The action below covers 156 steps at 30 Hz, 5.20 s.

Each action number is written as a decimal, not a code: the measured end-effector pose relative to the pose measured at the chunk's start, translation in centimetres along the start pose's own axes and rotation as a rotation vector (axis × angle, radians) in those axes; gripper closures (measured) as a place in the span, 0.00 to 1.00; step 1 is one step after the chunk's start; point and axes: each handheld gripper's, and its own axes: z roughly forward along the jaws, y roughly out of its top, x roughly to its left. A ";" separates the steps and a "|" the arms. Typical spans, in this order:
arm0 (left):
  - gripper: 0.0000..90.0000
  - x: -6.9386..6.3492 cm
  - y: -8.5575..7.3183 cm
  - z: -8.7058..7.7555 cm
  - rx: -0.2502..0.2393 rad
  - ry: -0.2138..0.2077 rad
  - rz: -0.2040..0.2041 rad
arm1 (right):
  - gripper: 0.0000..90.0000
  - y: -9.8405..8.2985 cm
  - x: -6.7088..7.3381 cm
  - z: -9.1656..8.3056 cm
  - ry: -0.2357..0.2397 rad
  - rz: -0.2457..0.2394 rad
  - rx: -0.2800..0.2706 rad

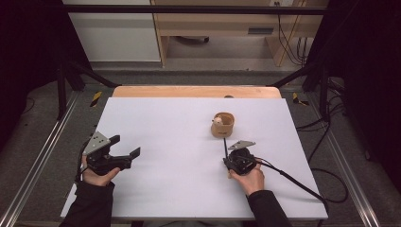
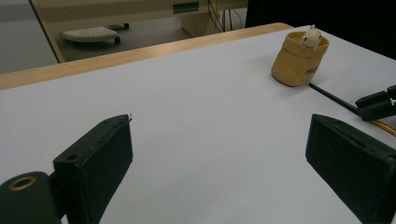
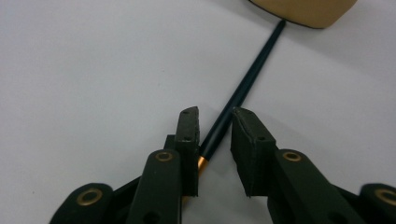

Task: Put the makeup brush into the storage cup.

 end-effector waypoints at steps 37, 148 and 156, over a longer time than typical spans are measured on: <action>0.07 0.4 -0.1 0.1 0.008 -0.012 0.011 | 0.59 4.6 -1.3 -2.2 0.077 -0.073 0.161; 0.08 -8.9 4.4 4.3 0.128 -0.172 0.436 | 0.93 10.1 2.9 -6.8 0.371 -0.317 0.143; 0.08 -10.4 4.5 4.9 0.163 -0.188 0.518 | 0.93 10.2 3.4 -6.7 0.386 -0.338 0.156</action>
